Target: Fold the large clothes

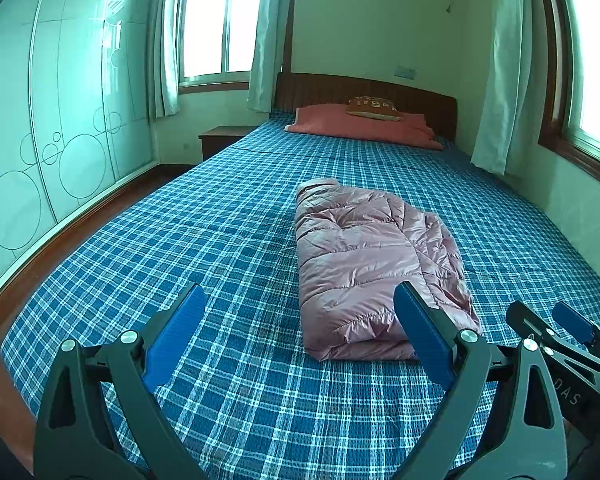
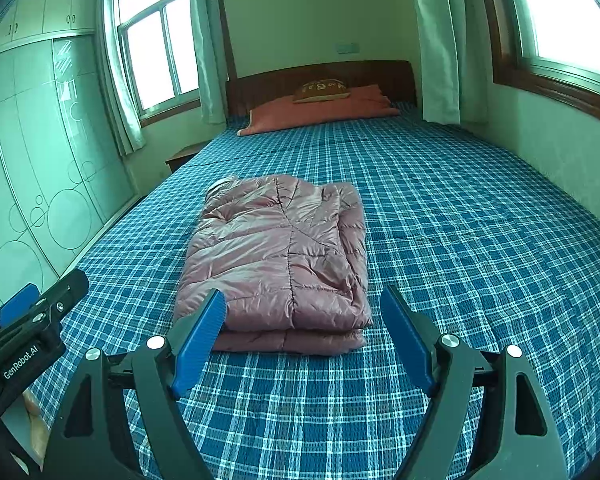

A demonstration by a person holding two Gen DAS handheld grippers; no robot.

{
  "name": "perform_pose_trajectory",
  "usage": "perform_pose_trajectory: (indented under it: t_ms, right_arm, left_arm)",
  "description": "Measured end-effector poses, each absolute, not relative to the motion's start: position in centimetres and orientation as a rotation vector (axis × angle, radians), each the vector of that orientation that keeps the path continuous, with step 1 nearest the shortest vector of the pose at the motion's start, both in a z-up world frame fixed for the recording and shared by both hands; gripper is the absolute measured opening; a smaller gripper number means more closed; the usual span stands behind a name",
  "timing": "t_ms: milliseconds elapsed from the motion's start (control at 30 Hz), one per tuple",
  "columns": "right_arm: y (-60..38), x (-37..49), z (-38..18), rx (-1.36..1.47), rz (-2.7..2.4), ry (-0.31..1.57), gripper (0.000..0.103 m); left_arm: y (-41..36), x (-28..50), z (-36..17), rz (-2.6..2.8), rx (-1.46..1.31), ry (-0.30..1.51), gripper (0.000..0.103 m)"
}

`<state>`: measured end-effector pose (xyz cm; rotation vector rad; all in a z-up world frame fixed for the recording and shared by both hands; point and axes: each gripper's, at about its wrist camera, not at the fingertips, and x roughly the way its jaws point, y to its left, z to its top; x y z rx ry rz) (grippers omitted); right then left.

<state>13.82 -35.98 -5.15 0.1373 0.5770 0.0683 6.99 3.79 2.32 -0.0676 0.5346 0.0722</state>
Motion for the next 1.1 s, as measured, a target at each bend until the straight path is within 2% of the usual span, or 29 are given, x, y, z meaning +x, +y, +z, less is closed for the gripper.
perform_pose_trajectory:
  t_ms: [1100]
  right_arm:
    - [-35.35, 13.52, -4.77, 0.124, 0.075, 0.568, 0.079]
  left_arm:
    - [3.86, 6.98, 2.26, 0.084, -0.090, 0.541, 0.095]
